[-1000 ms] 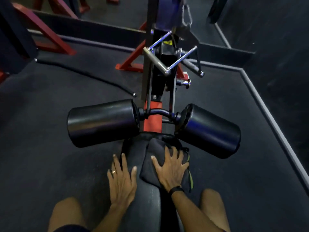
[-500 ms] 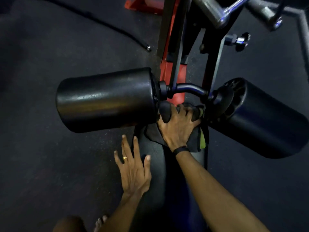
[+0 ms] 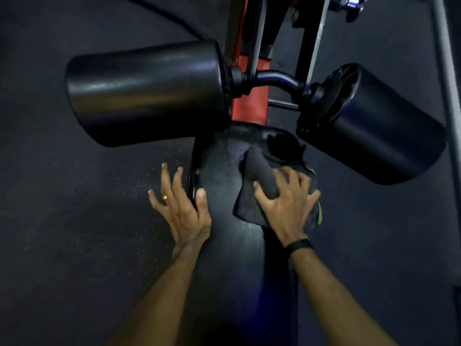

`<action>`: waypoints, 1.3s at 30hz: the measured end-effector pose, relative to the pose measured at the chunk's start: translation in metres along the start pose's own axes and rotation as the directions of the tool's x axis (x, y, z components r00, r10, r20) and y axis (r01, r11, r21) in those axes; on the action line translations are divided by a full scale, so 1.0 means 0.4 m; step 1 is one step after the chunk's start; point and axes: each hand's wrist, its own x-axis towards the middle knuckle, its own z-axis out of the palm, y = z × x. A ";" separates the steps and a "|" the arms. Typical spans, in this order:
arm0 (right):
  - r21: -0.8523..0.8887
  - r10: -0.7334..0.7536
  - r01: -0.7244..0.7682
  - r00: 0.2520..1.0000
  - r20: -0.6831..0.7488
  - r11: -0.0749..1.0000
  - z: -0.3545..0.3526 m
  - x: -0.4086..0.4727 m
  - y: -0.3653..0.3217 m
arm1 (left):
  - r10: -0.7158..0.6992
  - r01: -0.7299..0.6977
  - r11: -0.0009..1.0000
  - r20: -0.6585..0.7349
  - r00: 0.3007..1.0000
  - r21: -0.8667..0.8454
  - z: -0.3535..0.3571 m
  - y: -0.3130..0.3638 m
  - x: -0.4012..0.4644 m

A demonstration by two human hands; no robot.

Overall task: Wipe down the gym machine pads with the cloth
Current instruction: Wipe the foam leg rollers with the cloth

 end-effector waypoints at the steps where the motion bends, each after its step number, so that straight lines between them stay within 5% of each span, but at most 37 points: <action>1: -0.014 0.172 -0.173 0.985 -0.028 0.985 -0.003 -0.017 -0.034 | -0.003 0.003 1.000 -0.007 1.000 -0.008 -0.001 -0.001 -0.001; 3: -0.029 0.359 -0.361 0.932 -0.047 0.932 0.003 -0.056 -0.160 | -0.028 0.027 0.998 -0.022 0.999 -0.049 -0.003 0.002 0.003; 4: -0.032 0.311 -0.311 0.950 -0.014 0.950 0.004 -0.094 -0.228 | -0.050 0.047 0.996 -0.032 0.998 -0.081 -0.016 -0.002 -0.002; 6: -0.008 -0.013 0.014 0.996 0.084 1.000 0.004 -0.180 -0.303 | -0.118 0.113 0.985 -0.034 0.992 -0.127 -0.061 -0.037 -0.027; 9: -0.010 -0.365 0.370 0.921 0.135 0.929 -0.018 -0.209 -0.189 | -0.217 0.216 0.970 0.009 0.976 -0.111 -0.155 -0.126 -0.112; 10: -0.049 -0.315 0.325 0.938 0.144 0.944 -0.027 -0.223 -0.128 | -0.231 0.233 0.967 0.032 0.972 -0.103 -0.185 -0.149 -0.143; 12: -0.111 0.054 -0.042 0.993 0.106 0.993 -0.059 -0.266 -0.038 | -0.236 0.243 0.966 0.084 0.968 -0.090 -0.217 -0.170 -0.186; 14: -0.123 0.395 -0.388 0.918 0.041 0.913 -0.080 -0.327 -0.048 | -0.224 0.238 0.968 0.153 0.963 -0.081 -0.217 -0.156 -0.216; 15: -0.162 0.427 -0.415 0.903 0.048 0.896 -0.086 -0.357 -0.084 | -0.210 0.227 0.971 0.184 0.960 -0.078 -0.216 -0.140 -0.235; 18: -0.162 0.048 -0.019 0.983 0.177 0.987 -0.098 -0.478 -0.193 | -0.171 0.188 0.980 0.217 0.961 -0.060 -0.242 -0.097 -0.298; 21: -0.009 -0.315 0.334 0.898 0.308 0.943 -0.140 -0.586 -0.190 | -0.156 0.161 0.987 0.188 0.970 -0.010 -0.335 -0.084 -0.357; 23: -0.015 -0.391 0.426 0.844 0.367 0.905 -0.175 -0.617 -0.119 | -0.154 0.144 0.988 0.206 0.966 0.064 -0.410 -0.096 -0.408; 27: -0.187 -0.114 0.230 0.867 0.485 0.955 -0.273 -0.670 0.039 | -0.153 0.096 0.979 0.334 0.930 0.181 -0.538 -0.076 -0.524; 30: -0.285 0.087 0.102 0.808 0.582 0.953 -0.380 -0.708 0.116 | -0.135 0.038 0.973 0.420 0.898 0.230 -0.598 -0.034 -0.626; 39: -0.001 0.042 -0.048 0.870 0.491 0.999 -0.694 -0.801 0.097 | -0.110 -0.016 0.973 0.524 0.844 0.231 -0.764 0.193 -0.826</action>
